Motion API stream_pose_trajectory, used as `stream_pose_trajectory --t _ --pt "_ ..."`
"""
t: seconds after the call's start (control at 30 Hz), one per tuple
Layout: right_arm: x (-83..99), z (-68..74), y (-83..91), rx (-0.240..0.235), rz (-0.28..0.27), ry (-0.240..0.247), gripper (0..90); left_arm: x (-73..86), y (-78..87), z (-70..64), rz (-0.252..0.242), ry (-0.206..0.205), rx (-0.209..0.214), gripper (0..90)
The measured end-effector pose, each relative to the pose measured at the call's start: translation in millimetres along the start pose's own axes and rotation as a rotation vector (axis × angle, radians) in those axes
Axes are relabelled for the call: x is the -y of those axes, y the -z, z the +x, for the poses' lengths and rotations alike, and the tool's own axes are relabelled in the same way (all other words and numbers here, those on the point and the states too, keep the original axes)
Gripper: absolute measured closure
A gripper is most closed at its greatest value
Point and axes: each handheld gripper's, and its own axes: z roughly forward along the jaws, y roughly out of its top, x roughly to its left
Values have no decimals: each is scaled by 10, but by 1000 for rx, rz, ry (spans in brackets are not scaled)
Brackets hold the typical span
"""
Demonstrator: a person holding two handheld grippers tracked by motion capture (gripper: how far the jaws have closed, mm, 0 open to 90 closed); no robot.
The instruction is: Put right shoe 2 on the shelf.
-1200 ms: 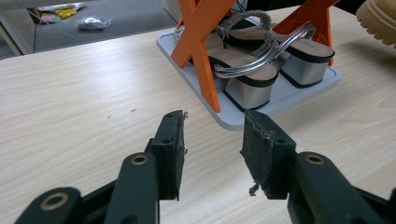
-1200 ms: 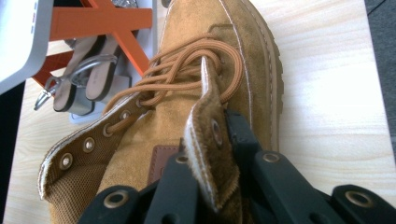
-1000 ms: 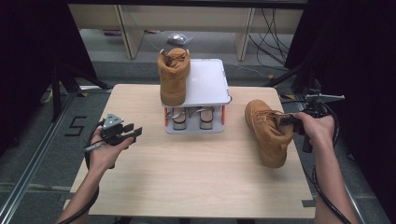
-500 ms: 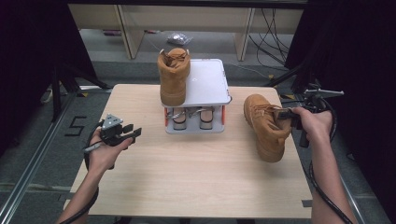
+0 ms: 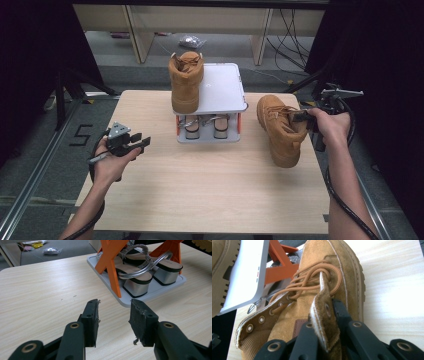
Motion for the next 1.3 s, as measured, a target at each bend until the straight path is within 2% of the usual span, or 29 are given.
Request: stream_pose_trajectory --t 0.03,0.07,0.1,0.13,0.17,0.2,0.23,0.27,0.47,0.53,0.67,0.7,0.8,0.83,0.87,0.97,1.0,1.03,1.07,1.23,1.27,1.3 --pt "-6 11 0 6 2 -5 844 0 0 1 -1 1 1 578" --pt "-7 12 -5 -9 -16 2 844 -2 5 0 1 -2 -4 578" --pt "-18 16 8 -17 -5 10 844 -3 5 0 1 -2 -3 578" --pt "-26 36 1 -28 -12 -9 844 -3 4 -3 0 0 -3 578" --pt "-29 41 5 -9 -12 3 844 -4 5 -4 0 -1 -3 578" --pt "-38 55 9 -17 -16 -3 844 -5 5 -3 0 -2 0 579" --pt "-49 63 10 -5 -9 3 844 -6 5 -2 -1 -3 0 578" --pt "-53 74 14 -20 -20 -4 844 -8 6 -5 -3 -1 -3 578" --pt "-95 123 14 -5 -24 3 844 -20 19 -9 -8 -5 -5 580" --pt "-107 133 21 -20 -29 2 844 -21 21 -7 -8 -4 -6 580" --pt "-129 163 22 -15 -33 0 844 -14 24 1 -8 -2 -6 579" --pt "-135 169 26 -30 -42 3 843 -11 26 2 -10 0 -5 580" --pt "-154 202 35 -19 -46 -3 844 -6 30 7 -7 -1 -8 579" --pt "-158 201 32 -73 -66 -8 844 -4 29 8 -7 -1 -8 579" --pt "-165 220 44 -22 -53 6 844 -1 26 9 -9 0 -6 579" --pt "-189 268 51 -31 -64 -9 844 2 26 12 -11 2 -5 579" --pt "-193 269 55 -38 -65 1 843 4 26 14 -10 2 -4 579" --pt "-197 266 44 -78 -78 0 843 7 27 13 -11 3 -6 579" --pt "-206 290 54 -43 -70 0 843 9 29 17 -9 1 -6 579" --pt "-239 332 36 -48 -82 -16 843 21 41 33 -10 6 -11 579" --pt "-245 333 39 -40 -75 -7 844 22 46 36 -8 7 -13 579" --pt "-249 339 31 -54 -91 -11 843 24 47 39 -8 7 -13 579"
